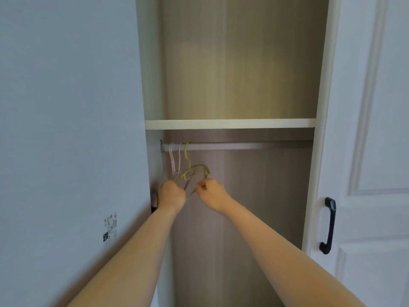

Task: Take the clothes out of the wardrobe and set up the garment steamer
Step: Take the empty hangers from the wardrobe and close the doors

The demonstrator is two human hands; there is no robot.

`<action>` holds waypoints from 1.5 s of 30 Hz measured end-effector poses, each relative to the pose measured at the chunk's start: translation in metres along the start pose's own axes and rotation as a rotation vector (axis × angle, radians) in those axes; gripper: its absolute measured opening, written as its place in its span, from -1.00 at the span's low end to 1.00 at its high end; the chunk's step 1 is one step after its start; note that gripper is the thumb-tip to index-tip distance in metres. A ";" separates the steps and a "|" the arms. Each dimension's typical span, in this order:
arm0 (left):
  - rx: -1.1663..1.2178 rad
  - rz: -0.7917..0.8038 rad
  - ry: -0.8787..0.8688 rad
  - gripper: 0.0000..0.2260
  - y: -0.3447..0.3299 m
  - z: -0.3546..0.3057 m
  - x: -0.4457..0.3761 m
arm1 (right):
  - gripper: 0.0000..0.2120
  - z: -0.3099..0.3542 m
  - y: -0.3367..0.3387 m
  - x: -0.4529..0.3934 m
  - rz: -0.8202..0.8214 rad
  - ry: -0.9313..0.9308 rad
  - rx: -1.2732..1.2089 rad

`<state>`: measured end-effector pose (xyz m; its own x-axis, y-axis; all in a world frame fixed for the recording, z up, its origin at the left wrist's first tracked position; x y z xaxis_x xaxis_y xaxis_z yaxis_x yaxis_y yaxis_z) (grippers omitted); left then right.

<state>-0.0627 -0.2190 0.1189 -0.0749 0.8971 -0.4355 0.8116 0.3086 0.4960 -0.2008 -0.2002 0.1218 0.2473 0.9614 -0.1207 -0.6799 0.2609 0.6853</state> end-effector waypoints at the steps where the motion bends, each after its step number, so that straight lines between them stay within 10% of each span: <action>1: 0.016 0.013 0.039 -0.72 -0.002 0.003 -0.007 | -0.71 0.004 -0.002 -0.006 0.012 -0.019 -0.047; 14: 0.513 0.028 0.299 -0.77 -0.026 0.027 -0.031 | -0.81 0.007 -0.038 -0.054 0.218 -0.262 -0.442; 36: 0.679 0.189 0.338 -0.96 -0.053 0.033 -0.028 | -0.82 -0.001 -0.030 -0.069 0.179 -0.274 -0.506; 45: 0.875 -0.020 0.415 -0.82 -0.048 0.029 -0.035 | -0.85 -0.009 -0.018 -0.071 0.171 -0.280 -0.532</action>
<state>-0.0827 -0.2739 0.0886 -0.1554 0.9863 -0.0549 0.9395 0.1304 -0.3166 -0.2119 -0.2723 0.1118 0.2274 0.9528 0.2011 -0.9586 0.1827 0.2186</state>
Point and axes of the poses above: each hand's wrist, its own x-axis away from the middle knuckle, its own y-axis out of the back of the hand, z = x × y, the point moved 6 cm from there along -x, towards the middle knuckle, and after that the axes turned 14 degrees about -y, right-handed, at the moved point
